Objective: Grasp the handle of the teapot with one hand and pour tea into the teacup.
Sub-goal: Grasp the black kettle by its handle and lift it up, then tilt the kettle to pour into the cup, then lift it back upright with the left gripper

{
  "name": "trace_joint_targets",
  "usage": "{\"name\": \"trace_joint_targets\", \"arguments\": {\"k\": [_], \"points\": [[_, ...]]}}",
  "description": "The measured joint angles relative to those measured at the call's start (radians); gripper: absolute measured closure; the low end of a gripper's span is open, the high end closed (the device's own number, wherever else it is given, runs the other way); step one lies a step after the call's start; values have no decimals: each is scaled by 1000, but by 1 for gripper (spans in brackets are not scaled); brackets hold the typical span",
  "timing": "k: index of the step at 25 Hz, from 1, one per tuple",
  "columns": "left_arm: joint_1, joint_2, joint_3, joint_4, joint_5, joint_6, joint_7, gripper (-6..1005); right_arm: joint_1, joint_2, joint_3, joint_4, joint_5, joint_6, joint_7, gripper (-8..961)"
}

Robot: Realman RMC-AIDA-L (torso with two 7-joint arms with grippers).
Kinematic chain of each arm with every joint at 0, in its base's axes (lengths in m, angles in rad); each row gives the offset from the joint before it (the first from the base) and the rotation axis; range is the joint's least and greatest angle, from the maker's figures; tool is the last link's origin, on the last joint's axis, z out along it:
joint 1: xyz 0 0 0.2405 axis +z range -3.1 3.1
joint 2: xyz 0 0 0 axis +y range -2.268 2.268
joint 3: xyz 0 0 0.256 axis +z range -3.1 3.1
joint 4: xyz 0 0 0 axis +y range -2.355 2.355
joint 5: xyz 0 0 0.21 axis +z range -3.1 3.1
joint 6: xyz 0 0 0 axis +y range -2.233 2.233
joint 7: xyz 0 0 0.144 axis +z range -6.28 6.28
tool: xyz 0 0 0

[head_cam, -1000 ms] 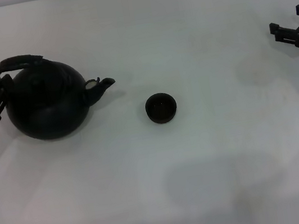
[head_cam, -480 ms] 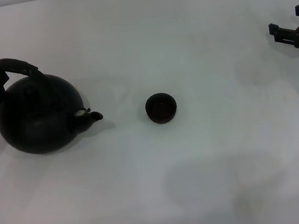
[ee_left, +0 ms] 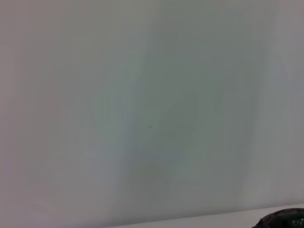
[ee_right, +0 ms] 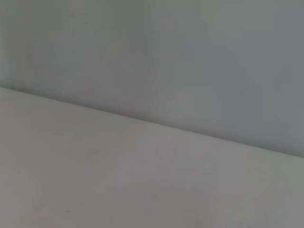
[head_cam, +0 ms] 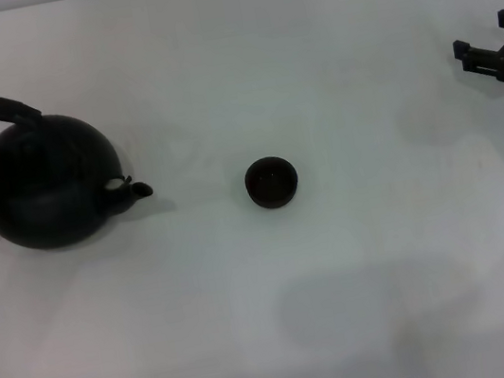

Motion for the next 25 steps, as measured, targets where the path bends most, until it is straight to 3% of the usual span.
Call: {"name": "trace_joint_targets", "arguments": {"k": [17, 25], "points": [[-119, -1, 123, 81, 7, -22, 13, 849, 4, 0, 4, 3, 2, 6, 0, 95], [-163, -5, 268, 134, 1, -105, -36, 853, 4, 0, 4, 4, 17, 8, -12, 95]]}}
